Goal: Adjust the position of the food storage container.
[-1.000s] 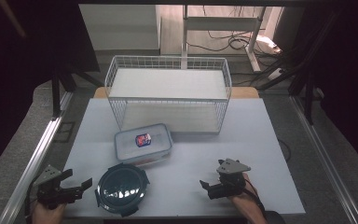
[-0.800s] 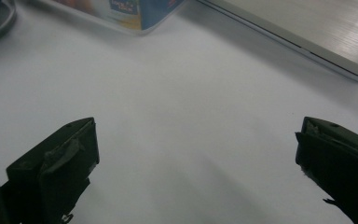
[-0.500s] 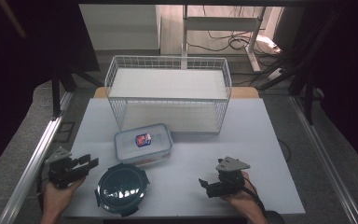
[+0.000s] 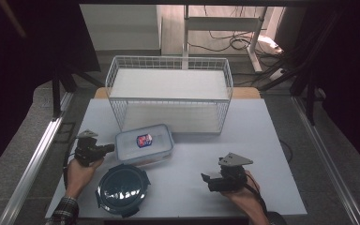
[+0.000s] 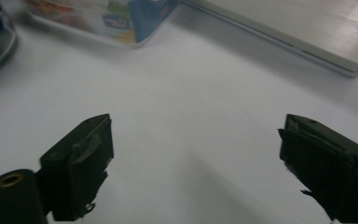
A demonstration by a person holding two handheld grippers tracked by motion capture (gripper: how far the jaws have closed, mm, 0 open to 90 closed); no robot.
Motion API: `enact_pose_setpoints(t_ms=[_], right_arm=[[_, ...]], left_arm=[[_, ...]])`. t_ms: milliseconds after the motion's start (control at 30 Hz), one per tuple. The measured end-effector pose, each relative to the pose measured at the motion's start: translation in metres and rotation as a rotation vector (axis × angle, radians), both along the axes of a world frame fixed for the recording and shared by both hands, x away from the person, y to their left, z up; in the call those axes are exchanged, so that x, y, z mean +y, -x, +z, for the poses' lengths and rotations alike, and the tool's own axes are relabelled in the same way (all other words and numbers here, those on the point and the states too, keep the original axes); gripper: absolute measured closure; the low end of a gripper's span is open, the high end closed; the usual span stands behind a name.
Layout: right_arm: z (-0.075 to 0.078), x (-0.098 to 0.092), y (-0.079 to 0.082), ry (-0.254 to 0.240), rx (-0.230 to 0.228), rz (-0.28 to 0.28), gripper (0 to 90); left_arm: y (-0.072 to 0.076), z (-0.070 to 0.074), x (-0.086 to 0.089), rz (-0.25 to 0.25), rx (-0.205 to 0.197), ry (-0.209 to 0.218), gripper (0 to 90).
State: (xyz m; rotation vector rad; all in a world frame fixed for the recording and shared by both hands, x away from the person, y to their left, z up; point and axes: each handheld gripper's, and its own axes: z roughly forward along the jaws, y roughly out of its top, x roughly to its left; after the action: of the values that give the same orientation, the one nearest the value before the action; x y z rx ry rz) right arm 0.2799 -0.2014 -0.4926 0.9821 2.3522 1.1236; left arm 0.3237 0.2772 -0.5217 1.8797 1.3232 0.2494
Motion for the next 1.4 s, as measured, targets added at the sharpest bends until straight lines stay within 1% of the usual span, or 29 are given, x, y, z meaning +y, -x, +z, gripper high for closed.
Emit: enact_pose_setpoints(t_ms=[33, 67, 167, 233, 267, 300, 333, 367, 400, 433, 500, 533, 567, 600, 633, 667, 733, 767, 833, 867, 933, 1000, 1067, 1100, 1167, 1233, 1300, 1367, 1400], right_arm=[[0.000, 0.000, 0.000, 0.000, 0.000, 0.000, 13.4], [0.004, -0.003, -0.001, -0.009, -0.012, -0.008, 19.6], [0.007, -0.005, -0.002, -0.017, -0.025, -0.011, 24.2], [0.012, -0.006, -0.004, -0.030, -0.032, -0.011, 30.2], [0.014, -0.006, -0.007, -0.045, -0.020, -0.001, 35.9], [0.014, -0.006, -0.007, -0.045, -0.020, -0.001, 35.9], [0.016, -0.005, -0.010, -0.045, -0.011, 0.016, 42.7], [0.016, -0.005, -0.010, -0.045, -0.011, 0.016, 42.7], [0.017, -0.001, -0.016, -0.039, 0.001, 0.031, 49.8], [0.017, 0.000, -0.019, -0.035, 0.004, 0.039, 54.2], [0.017, 0.002, -0.023, -0.030, 0.009, 0.047, 57.9], [0.017, 0.007, -0.034, -0.024, 0.013, 0.051, 67.1], [0.017, 0.007, -0.034, -0.024, 0.013, 0.051, 67.1], [0.018, 0.012, -0.045, -0.024, 0.017, 0.054, 75.5], [0.018, 0.012, -0.045, -0.024, 0.017, 0.054, 75.5], [0.017, 0.017, -0.057, -0.024, 0.020, 0.045, 81.9], [0.017, 0.019, -0.061, -0.017, 0.017, 0.042, 83.6], [0.015, 0.024, -0.076, 0.000, 0.017, 0.015, 86.7], [0.014, 0.025, -0.081, 0.003, 0.021, 0.003, 87.3], [0.009, 0.028, -0.096, 0.003, 0.038, -0.021, 87.9], [0.007, 0.030, -0.101, 0.001, 0.047, -0.028, 87.9], [-0.001, 0.039, -0.116, 0.005, 0.091, -0.019, 87.6], [-0.002, 0.041, -0.118, 0.007, 0.099, -0.013, 87.6], [-0.003, 0.046, -0.117, 0.027, 0.095, -0.015, 89.0], [-0.003, 0.045, -0.117, 0.026, 0.096, -0.015, 89.0], [0.000, 0.041, -0.113, 0.021, 0.106, -0.021, 89.1], [0.006, 0.031, -0.103, 0.000, 0.110, -0.022, 89.1], [0.008, 0.029, -0.100, 0.008, 0.108, -0.022, 89.2], [0.011, 0.025, -0.093, 0.023, 0.098, -0.025, 89.2]], left_arm=[[-0.002, 0.000, -0.002, -0.008, 0.005, -0.009, 90.0], [-0.004, 0.000, -0.003, -0.014, 0.007, -0.012, 90.0], [-0.010, -0.001, -0.008, -0.034, 0.019, 0.010, 90.0], [-0.015, 0.000, -0.013, -0.051, 0.025, 0.007, 90.0], [-0.018, 0.001, -0.016, -0.062, 0.026, 0.001, 90.0], [-0.019, 0.002, -0.018, -0.072, 0.027, -0.001, 90.0], [-0.024, 0.003, -0.025, -0.091, 0.034, 0.001, 90.0], [-0.024, 0.003, -0.025, -0.091, 0.034, 0.001, 90.0], [-0.029, 0.004, -0.032, -0.115, 0.041, -0.002, 90.0], [-0.029, 0.004, -0.032, -0.115, 0.041, -0.002, 90.0], [-0.033, 0.005, -0.038, -0.135, 0.047, -0.009, 90.0], [-0.037, 0.007, -0.045, -0.158, 0.054, -0.017, 90.0], [-0.037, 0.007, -0.045, -0.158, 0.054, -0.017, 90.0], [-0.040, 0.008, -0.050, -0.183, 0.061, -0.018, 90.0], [-0.040, 0.008, -0.050, -0.183, 0.061, -0.018, 90.0], [-0.043, 0.008, -0.055, -0.209, 0.067, -0.007, 90.0], [-0.045, 0.007, -0.057, -0.221, 0.069, 0.000, 90.0], [-0.046, 0.007, -0.058, -0.237, 0.074, -0.009, 90.0], [-0.048, 0.008, -0.058, -0.244, 0.076, -0.012, 90.0], [-0.050, 0.010, -0.057, -0.243, 0.081, -0.017, 90.0], [-0.051, 0.011, -0.058, -0.250, 0.087, -0.028, 90.0], [-0.054, 0.015, -0.063, -0.267, 0.095, -0.063, 90.0], [-0.055, 0.016, -0.067, -0.274, 0.099, -0.073, 90.0], [-0.056, 0.017, -0.071, -0.279, 0.104, -0.101, 90.0], [-0.056, 0.017, -0.077, -0.303, 0.094, -0.149, 90.0], [-0.055, 0.018, -0.081, -0.314, 0.106, -0.148, 90.0], [-0.053, 0.018, -0.088, -0.357, 0.116, -0.134, 90.0], [-0.051, 0.019, -0.091, -0.372, 0.116, -0.137, 90.0], [-0.050, 0.019, -0.095, -0.390, 0.118, -0.136, 90.0]])
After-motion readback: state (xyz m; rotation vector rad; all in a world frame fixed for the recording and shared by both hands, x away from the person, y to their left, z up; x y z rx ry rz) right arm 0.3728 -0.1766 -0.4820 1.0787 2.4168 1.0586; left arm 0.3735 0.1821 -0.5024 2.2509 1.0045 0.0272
